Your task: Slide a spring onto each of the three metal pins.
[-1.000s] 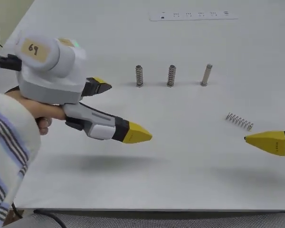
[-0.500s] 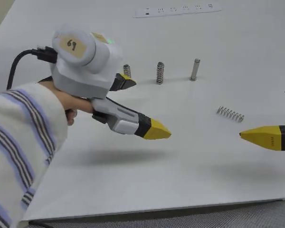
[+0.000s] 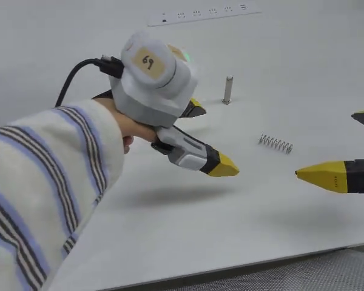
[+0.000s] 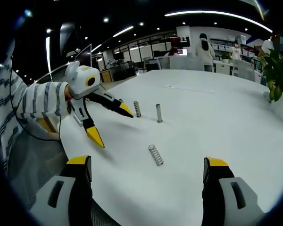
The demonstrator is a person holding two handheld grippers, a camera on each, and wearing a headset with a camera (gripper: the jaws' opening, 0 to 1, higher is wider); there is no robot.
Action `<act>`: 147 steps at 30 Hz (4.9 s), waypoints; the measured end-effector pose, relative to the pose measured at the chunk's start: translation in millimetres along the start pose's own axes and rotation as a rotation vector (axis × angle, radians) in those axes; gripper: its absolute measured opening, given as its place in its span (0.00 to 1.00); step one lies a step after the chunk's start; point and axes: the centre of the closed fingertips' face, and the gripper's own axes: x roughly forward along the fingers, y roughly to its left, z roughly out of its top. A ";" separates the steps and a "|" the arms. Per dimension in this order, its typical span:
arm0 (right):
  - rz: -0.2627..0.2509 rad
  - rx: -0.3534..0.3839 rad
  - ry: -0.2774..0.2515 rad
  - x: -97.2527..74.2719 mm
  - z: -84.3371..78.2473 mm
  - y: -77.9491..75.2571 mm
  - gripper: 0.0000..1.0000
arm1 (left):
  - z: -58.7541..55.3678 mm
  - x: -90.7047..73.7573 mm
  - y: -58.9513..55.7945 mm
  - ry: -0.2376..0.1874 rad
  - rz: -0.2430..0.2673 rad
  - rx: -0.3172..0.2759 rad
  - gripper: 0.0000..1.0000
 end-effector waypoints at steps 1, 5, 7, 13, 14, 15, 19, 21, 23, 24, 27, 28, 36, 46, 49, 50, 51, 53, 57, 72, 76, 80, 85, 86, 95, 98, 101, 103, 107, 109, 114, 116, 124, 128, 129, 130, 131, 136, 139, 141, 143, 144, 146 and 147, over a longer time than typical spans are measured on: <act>0.000 0.001 0.000 -0.4 -0.4 0.0 0.97 | 5.2 2.9 -1.4 -0.020 -0.009 -0.001 0.67; -0.004 -0.003 0.002 -2.8 -3.5 -0.2 0.97 | 15.6 17.0 -2.8 -0.029 -0.024 0.021 0.64; -0.008 -0.002 0.003 -4.1 -5.0 -0.6 0.96 | 18.4 24.2 -3.6 -0.026 -0.034 0.032 0.62; -0.010 0.014 -0.002 -6.9 -8.9 -0.4 0.95 | 31.5 43.2 -3.8 -0.060 -0.047 0.037 0.52; -0.008 0.018 0.000 -6.9 -10.1 0.1 0.95 | 31.9 44.2 -4.5 -0.061 -0.050 0.038 0.50; -0.008 0.019 0.003 -7.0 -11.0 0.4 0.95 | 32.6 47.2 -6.1 -0.059 -0.057 0.046 0.48; -0.003 0.015 0.013 -7.7 -13.7 2.0 0.95 | 30.3 54.6 -7.4 -0.035 -0.075 0.063 0.48; -0.002 0.014 0.011 -8.0 -13.4 2.6 0.94 | 29.1 58.0 -7.2 -0.026 -0.084 0.058 0.46; -0.001 0.016 0.009 -8.4 -13.1 3.0 0.94 | 29.9 61.3 -9.0 -0.021 -0.089 0.062 0.44; 0.000 0.016 0.008 -8.6 -13.1 3.1 0.94 | 29.4 63.0 -10.1 -0.016 -0.097 0.065 0.44; -0.001 0.012 0.018 -9.4 -14.6 3.0 0.93 | 26.2 68.1 -12.0 0.007 -0.115 0.084 0.42; -0.002 0.010 0.019 -9.5 -14.8 2.9 0.93 | 22.3 72.0 -10.4 0.019 -0.122 0.088 0.41; -0.003 0.020 0.014 -12.7 -15.0 1.4 0.92 | 20.9 78.8 -14.1 0.023 -0.145 0.057 0.26; -0.003 0.026 0.010 -15.1 -17.4 -4.4 0.88 | 5.9 81.5 -16.5 0.046 -0.123 0.070 0.12; -0.001 0.026 0.011 -14.7 -18.3 -3.6 0.88 | 5.0 80.5 -18.1 0.036 -0.109 0.074 0.09; 0.000 0.025 0.012 -14.6 -18.9 -3.5 0.88 | 4.8 80.0 -18.3 0.033 -0.100 0.083 0.08; 0.000 0.025 0.013 -14.7 -19.0 -3.1 0.88 | 4.0 79.5 -17.8 0.034 -0.091 0.087 0.06; 0.002 0.024 0.015 -14.5 -19.7 -2.7 0.88 | 3.5 79.5 -16.4 0.028 -0.073 0.086 0.04; 0.004 0.023 0.017 -14.3 -20.6 -2.1 0.88 | 2.9 78.5 -18.2 0.019 -0.058 0.105 0.03; -0.001 0.020 0.014 -15.5 -21.0 -1.7 0.88 | 4.3 77.6 -18.9 0.025 -0.038 0.086 0.03; -0.002 0.023 0.016 -17.1 -23.2 -0.7 0.88 | 3.2 78.1 -19.0 0.027 -0.038 0.076 0.03; -0.005 0.021 0.017 -17.8 -22.9 -1.5 0.88 | 3.7 78.1 -17.5 0.022 -0.032 0.038 0.03; -0.011 0.015 0.013 -19.4 -20.0 -4.2 0.88 | 2.6 76.1 -15.5 0.020 -0.028 0.014 0.03; -0.013 0.014 0.011 -19.7 -19.4 -4.7 0.88 | 1.3 75.1 -14.2 0.025 -0.023 0.017 0.03; -0.011 -0.005 0.018 -19.5 -19.7 -4.1 0.87 | 1.4 55.5 -4.4 -0.004 0.006 -0.054 0.03; -0.003 -0.016 0.023 -18.3 -18.9 -1.7 0.87 | 1.6 43.2 1.8 -0.019 0.032 -0.055 0.03; 0.005 -0.031 0.029 -18.1 -17.5 -1.5 0.86 | 0.4 29.0 7.3 -0.021 0.060 -0.049 0.03; 0.010 -0.042 0.030 -17.4 -15.8 -1.1 0.85 | -0.3 19.9 11.3 -0.023 0.081 -0.046 0.03; 0.024 -0.068 0.037 -15.9 -12.1 0.6 0.85 | -2.1 4.3 16.3 -0.025 0.108 -0.044 0.03; 0.039 -0.089 0.041 -15.0 -9.2 2.4 0.84 | -3.4 -4.3 18.0 -0.021 0.117 -0.042 0.03; 0.076 -0.133 0.040 -12.5 1.7 7.1 0.80 | -3.9 -26.2 18.0 -0.029 0.129 -0.047 0.03; 0.083 -0.148 0.040 -11.4 5.1 8.0 0.80 | -4.5 -31.9 17.9 -0.028 0.133 -0.044 0.03; 0.145 -0.205 0.038 -3.7 17.7 17.6 0.74 | -6.5 -52.9 13.8 -0.023 0.147 -0.043 0.03; 0.178 -0.244 0.056 1.7 19.4 24.3 0.72 | -10.4 -58.9 7.7 -0.012 0.141 -0.040 0.03; 0.185 -0.254 0.058 3.2 20.4 25.9 0.72 | -11.1 -60.1 6.3 -0.013 0.139 -0.043 0.03; 0.191 -0.259 0.057 4.0 21.4 27.3 0.71 | -12.5 -61.6 4.5 -0.011 0.139 -0.045 0.03; 0.198 -0.261 0.054 4.6 22.5 28.8 0.69 | -13.7 -62.4 3.6 -0.007 0.142 -0.042 0.03; 0.255 -0.254 0.036 9.7 29.2 40.7 0.53 | -16.9 -65.4 -6.9 -0.002 0.123 -0.025 0.03; 0.290 -0.281 0.039 13.3 31.6 49.5 0.50 | -17.8 -67.3 -13.4 0.004 0.114 -0.017 0.03; 0.310 -0.286 0.038 15.3 32.8 54.3 0.49 | -18.1 -68.3 -16.5 0.006 0.109 -0.012 0.03; 0.335 -0.317 0.035 18.6 34.4 61.7 0.47 | -17.7 -70.0 -21.1 0.003 0.102 -0.010 0.03; 0.343 -0.321 0.037 19.8 34.6 64.1 0.46 | -17.2 -70.5 -22.6 -0.001 0.099 -0.009 0.03; 0.359 -0.327 0.039 22.0 35.0 68.8 0.45 | -16.8 -71.1 -25.2 -0.003 0.097 -0.011 0.03; 0.366 -0.330 0.039 21.9 34.8 65.4 0.43 | -16.9 -71.1 -25.9 -0.002 0.097 -0.010 0.03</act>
